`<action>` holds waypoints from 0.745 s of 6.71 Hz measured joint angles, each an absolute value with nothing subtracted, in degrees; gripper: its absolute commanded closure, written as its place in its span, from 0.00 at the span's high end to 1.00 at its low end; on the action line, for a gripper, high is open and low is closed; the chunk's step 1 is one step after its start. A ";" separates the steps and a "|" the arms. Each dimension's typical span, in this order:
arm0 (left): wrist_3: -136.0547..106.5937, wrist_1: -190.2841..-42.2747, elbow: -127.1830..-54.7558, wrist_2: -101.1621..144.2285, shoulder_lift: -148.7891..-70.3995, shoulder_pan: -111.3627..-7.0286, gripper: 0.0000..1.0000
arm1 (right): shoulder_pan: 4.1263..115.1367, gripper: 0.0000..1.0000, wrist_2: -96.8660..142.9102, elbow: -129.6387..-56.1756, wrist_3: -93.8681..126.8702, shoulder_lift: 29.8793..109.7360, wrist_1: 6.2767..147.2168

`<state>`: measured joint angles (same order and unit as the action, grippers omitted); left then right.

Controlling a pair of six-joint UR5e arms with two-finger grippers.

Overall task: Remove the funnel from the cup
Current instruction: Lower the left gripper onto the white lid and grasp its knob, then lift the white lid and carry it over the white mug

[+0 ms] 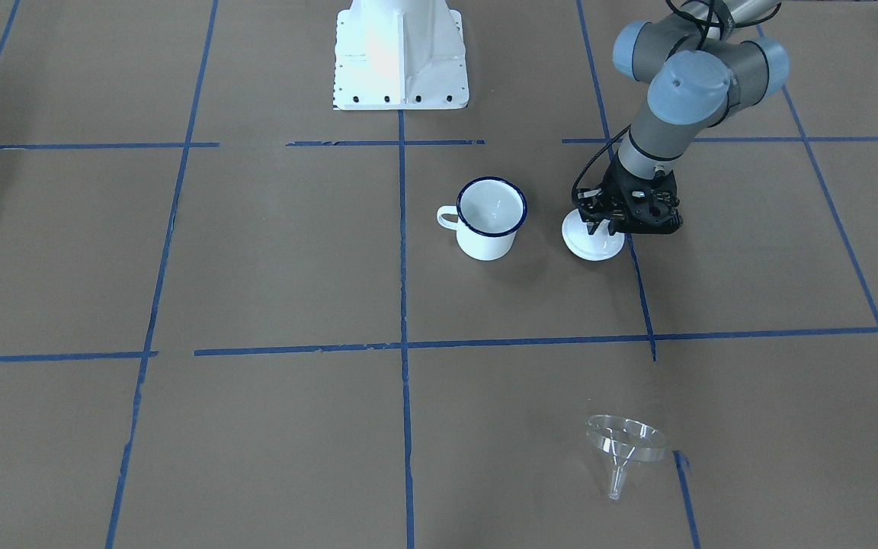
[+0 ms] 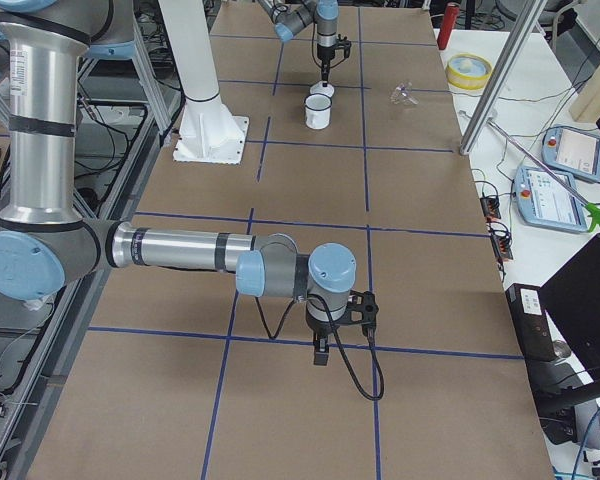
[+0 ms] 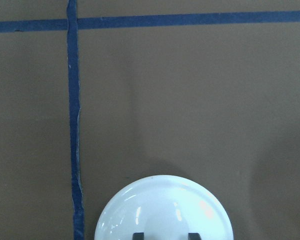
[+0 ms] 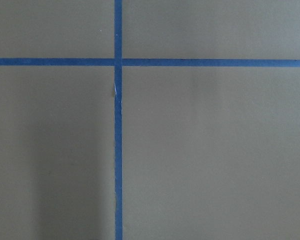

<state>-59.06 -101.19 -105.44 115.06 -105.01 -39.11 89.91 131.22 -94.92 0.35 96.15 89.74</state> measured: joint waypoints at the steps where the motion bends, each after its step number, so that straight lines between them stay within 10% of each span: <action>1: -59.01 -101.09 -105.91 115.13 -105.15 -39.24 0.00 | 89.91 1.00 131.22 -94.92 0.35 96.15 89.74; 5: -59.06 -86.43 -114.14 115.41 -110.81 -39.89 0.00 | 89.91 1.00 131.22 -94.92 0.35 96.15 89.73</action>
<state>-59.06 -86.43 -114.14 115.41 -110.81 -39.89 89.91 131.22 -94.92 0.35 96.15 89.73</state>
